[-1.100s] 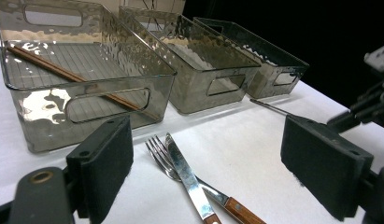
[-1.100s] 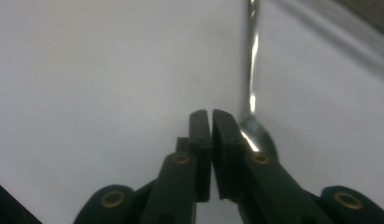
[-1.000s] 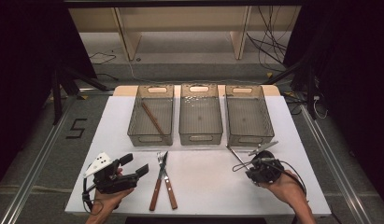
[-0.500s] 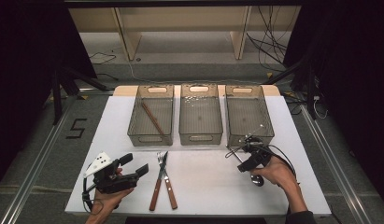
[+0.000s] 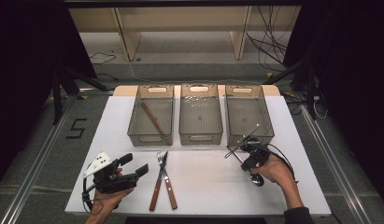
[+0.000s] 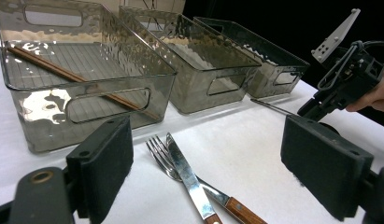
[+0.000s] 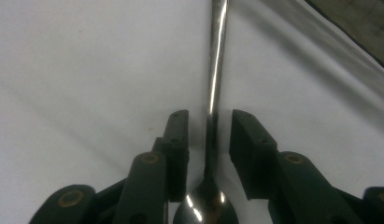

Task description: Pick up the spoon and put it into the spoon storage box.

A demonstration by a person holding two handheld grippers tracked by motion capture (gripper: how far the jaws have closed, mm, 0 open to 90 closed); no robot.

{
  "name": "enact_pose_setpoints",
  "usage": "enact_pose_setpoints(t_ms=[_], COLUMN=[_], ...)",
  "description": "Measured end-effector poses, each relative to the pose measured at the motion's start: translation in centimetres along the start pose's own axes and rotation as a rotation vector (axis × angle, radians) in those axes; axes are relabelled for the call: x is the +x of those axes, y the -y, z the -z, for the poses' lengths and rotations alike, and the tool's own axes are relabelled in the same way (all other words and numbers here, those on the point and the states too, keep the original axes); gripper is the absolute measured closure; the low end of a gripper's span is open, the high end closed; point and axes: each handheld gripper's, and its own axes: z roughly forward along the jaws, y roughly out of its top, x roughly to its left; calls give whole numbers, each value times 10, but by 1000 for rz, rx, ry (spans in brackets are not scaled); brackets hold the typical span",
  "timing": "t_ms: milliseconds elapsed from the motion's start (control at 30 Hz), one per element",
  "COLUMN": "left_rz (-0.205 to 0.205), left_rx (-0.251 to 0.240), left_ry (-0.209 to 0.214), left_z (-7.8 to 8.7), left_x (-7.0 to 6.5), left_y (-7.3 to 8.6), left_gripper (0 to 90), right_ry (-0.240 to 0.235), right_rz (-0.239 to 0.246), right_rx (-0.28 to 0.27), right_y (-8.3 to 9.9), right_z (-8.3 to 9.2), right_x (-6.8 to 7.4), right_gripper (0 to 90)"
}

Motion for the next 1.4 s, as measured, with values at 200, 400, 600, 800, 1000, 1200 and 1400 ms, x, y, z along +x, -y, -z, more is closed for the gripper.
enact_pose_setpoints(t_ms=[200,400,600,800,1000,1200,1400], left_rz=[-2,-1,2,3,2,3,5], left_rx=[1,2,0,0,2,1,7], left_ry=[2,1,0,-1,0,-2,2], left_z=[0,0,0,0,0,0,-1], left_x=[0,0,1,1,0,0,0], left_y=[0,0,0,0,0,0,0], left_gripper=[165,165,165,165,165,165,165], right_ry=[34,35,43,37,14,-29,-86], right_rz=[22,29,47,62,71,82,109], right_rx=[20,37,43,36,4,-36,-113], right_y=[-1,-3,-4,-3,-2,-1,-3], right_z=[-2,-3,-3,-1,7,16,31], right_x=[3,4,6,9,11,15,21], right_gripper=[779,842,860,865,866,867,867])
